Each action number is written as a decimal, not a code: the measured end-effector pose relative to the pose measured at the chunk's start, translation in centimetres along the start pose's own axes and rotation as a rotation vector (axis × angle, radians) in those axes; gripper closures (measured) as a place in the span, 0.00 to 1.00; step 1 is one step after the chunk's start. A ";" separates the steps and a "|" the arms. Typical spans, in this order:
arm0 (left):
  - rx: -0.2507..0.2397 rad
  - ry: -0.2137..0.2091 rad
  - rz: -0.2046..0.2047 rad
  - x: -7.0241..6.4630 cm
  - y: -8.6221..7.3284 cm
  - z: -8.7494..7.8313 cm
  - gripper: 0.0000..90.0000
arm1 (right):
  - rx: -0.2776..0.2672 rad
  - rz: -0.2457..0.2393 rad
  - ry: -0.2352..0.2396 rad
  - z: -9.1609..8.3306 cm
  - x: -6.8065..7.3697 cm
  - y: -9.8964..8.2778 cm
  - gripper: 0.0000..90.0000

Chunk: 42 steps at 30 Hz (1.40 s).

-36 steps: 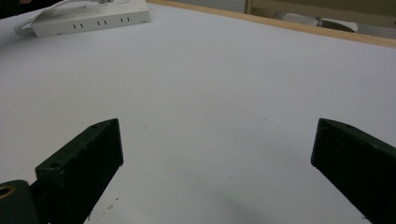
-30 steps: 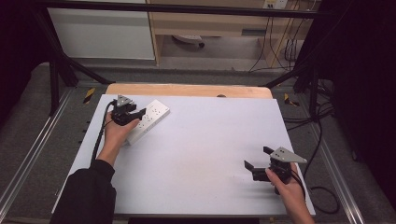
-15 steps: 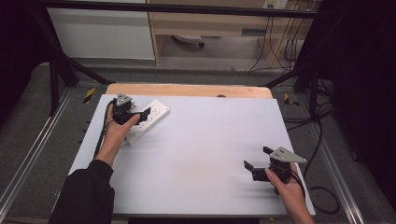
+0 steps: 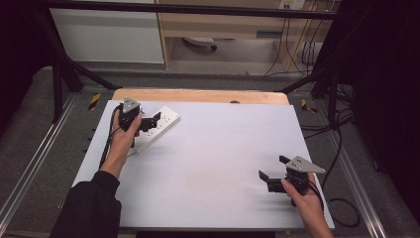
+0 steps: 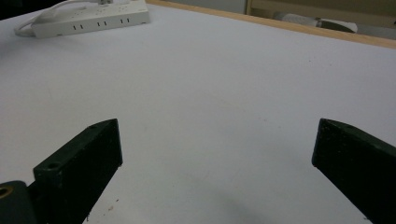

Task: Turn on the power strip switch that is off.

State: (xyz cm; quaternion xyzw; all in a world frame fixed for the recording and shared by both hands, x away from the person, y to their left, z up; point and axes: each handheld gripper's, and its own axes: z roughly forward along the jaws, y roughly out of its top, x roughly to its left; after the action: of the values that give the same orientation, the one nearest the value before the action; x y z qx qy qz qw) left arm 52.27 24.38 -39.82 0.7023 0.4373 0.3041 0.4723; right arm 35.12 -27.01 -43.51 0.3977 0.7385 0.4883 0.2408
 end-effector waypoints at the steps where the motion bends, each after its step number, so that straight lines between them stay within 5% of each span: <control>1: -0.001 -0.001 0.001 0.0 0.1 -0.2 0.07 | -0.001 -0.001 -0.001 0.0 0.0 0.0 0.03; 20: -0.012 -0.017 -0.051 0.0 2.1 -5.2 0.06 | 0.005 -0.001 0.008 0.3 0.3 0.1 0.03; 42: -0.060 -0.062 -0.063 0.1 1.2 -11.7 0.06 | 0.003 -0.006 0.003 0.3 0.4 0.2 0.03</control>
State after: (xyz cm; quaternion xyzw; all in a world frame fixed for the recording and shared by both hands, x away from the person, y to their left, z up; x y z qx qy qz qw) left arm 42.90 28.92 -34.37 0.6827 0.4352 0.2801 0.5157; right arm 35.18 -26.44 -43.42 0.3949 0.7408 0.4871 0.2407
